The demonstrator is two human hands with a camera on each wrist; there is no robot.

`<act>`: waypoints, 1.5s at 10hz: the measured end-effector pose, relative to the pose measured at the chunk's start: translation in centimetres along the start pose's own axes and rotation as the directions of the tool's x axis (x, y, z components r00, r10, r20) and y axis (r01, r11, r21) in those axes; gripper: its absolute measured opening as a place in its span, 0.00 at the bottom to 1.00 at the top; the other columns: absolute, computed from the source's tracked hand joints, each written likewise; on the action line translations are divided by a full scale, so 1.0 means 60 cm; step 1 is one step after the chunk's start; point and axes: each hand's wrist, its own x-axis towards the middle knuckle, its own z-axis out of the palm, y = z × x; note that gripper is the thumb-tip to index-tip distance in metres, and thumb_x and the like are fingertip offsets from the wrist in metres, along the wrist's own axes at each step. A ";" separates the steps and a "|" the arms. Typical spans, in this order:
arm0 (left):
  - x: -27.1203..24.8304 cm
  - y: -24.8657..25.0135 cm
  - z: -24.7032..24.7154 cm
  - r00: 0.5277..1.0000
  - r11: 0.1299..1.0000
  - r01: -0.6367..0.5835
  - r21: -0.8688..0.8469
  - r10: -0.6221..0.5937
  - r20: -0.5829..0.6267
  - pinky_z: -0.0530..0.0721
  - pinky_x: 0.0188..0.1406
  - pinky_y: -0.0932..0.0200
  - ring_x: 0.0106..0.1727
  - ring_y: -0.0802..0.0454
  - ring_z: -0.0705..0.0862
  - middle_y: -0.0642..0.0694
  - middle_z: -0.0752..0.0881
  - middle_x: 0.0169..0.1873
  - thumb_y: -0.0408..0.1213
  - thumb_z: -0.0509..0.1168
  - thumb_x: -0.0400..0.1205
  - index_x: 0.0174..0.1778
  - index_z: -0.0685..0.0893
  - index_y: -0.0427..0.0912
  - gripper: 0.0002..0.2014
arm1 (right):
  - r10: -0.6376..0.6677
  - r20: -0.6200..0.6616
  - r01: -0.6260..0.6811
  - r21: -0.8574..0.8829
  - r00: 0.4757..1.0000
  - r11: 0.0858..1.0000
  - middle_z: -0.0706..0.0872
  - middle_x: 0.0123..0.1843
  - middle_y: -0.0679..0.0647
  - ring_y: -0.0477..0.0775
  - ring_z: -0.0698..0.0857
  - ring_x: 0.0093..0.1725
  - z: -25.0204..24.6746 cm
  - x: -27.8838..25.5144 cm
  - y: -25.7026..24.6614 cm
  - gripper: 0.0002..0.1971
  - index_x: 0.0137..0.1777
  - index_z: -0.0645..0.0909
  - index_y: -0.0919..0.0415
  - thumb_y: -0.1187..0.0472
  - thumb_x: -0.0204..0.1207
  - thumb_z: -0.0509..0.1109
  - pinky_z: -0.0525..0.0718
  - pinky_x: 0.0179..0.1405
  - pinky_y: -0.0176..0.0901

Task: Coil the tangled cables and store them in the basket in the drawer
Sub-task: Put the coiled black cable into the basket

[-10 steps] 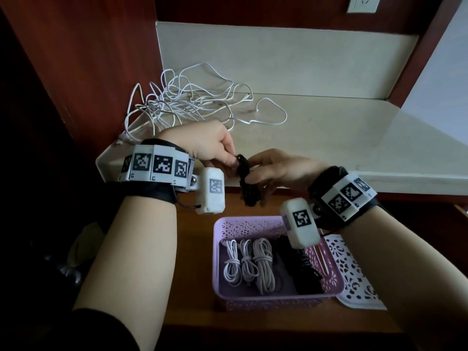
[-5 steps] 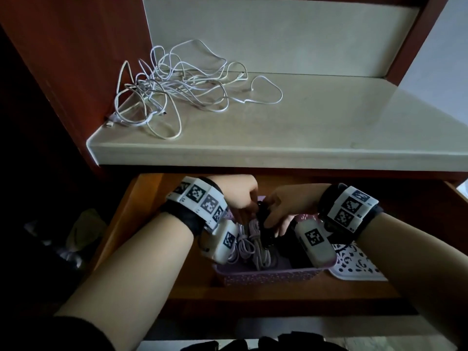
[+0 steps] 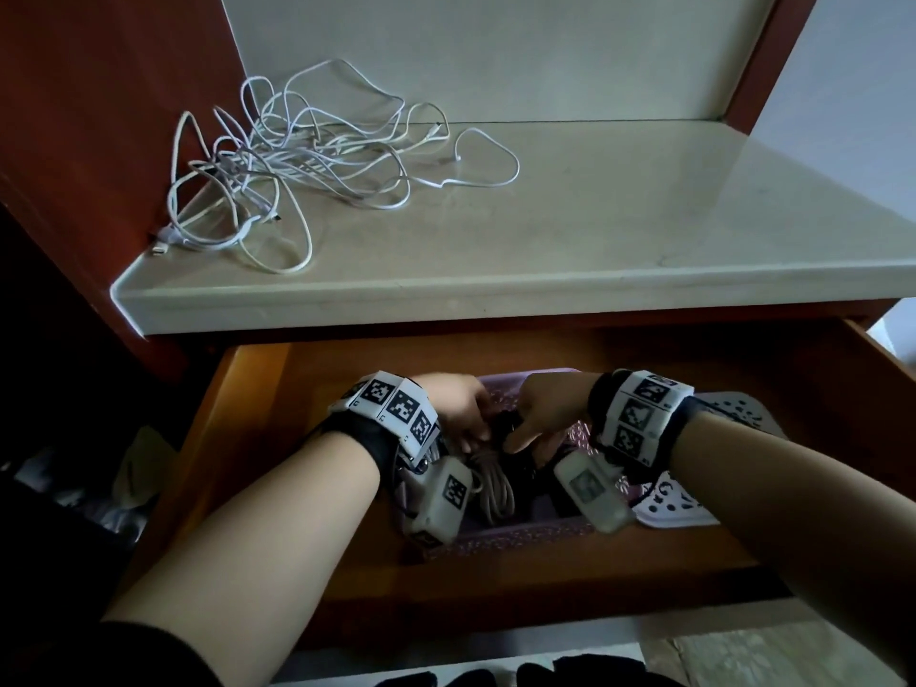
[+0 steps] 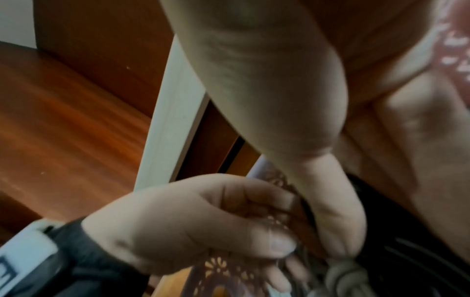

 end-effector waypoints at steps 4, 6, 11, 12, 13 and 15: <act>0.000 -0.011 0.008 0.997 0.994 0.065 -0.087 -0.069 -0.041 0.87 0.32 0.64 0.29 0.54 0.88 0.46 0.87 0.26 0.38 0.73 0.59 0.27 0.88 0.54 0.06 | 0.083 -0.189 -0.148 -0.359 0.978 0.922 0.81 0.26 0.50 0.51 0.81 0.33 0.002 0.022 -0.013 0.23 0.30 0.71 0.58 0.42 0.67 0.77 0.85 0.50 0.46; 0.026 -0.026 -0.013 0.980 0.979 -0.113 -0.171 0.138 0.144 0.87 0.56 0.45 0.49 0.42 0.89 0.41 0.88 0.38 0.42 0.73 0.73 0.44 0.87 0.45 0.07 | 0.009 -0.085 -0.031 -0.267 0.996 0.963 0.75 0.10 0.42 0.37 0.76 0.14 0.005 0.018 -0.006 0.18 0.27 0.75 0.56 0.50 0.75 0.73 0.75 0.26 0.33; -0.126 0.002 -0.135 0.998 0.996 0.059 -0.060 -0.060 -0.003 0.81 0.63 0.50 0.59 0.44 0.86 0.41 0.87 0.56 0.48 0.66 0.80 0.62 0.79 0.37 0.21 | -0.447 -0.040 0.435 -0.170 0.894 0.884 0.88 0.41 0.54 0.46 0.85 0.35 -0.157 -0.079 -0.148 0.18 0.54 0.83 0.70 0.52 0.82 0.65 0.82 0.34 0.32; -0.169 0.013 -0.175 0.994 0.997 -0.026 -0.075 0.018 -0.109 0.82 0.52 0.56 0.51 0.48 0.86 0.40 0.86 0.54 0.40 0.61 0.87 0.63 0.78 0.32 0.15 | -0.476 -0.123 0.464 -0.118 0.871 0.878 0.89 0.40 0.53 0.48 0.87 0.36 -0.215 -0.088 -0.175 0.16 0.55 0.82 0.69 0.54 0.81 0.66 0.83 0.38 0.35; -0.207 0.023 -0.213 0.960 0.988 -0.138 -0.062 0.119 -0.255 0.86 0.46 0.58 0.43 0.51 0.87 0.42 0.87 0.46 0.37 0.61 0.86 0.63 0.78 0.28 0.15 | -0.469 -0.196 0.456 -0.108 0.861 0.883 0.89 0.39 0.52 0.48 0.87 0.36 -0.261 -0.083 -0.191 0.13 0.53 0.83 0.65 0.54 0.81 0.66 0.82 0.37 0.35; -0.217 0.032 -0.286 0.833 0.944 -0.280 -0.173 0.149 -0.533 0.85 0.31 0.67 0.36 0.56 0.86 0.44 0.86 0.41 0.30 0.62 0.85 0.48 0.79 0.37 0.02 | -0.369 -0.449 0.321 -0.182 0.814 0.929 0.85 0.45 0.55 0.49 0.84 0.35 -0.330 -0.024 -0.200 0.12 0.56 0.82 0.71 0.62 0.81 0.65 0.83 0.36 0.42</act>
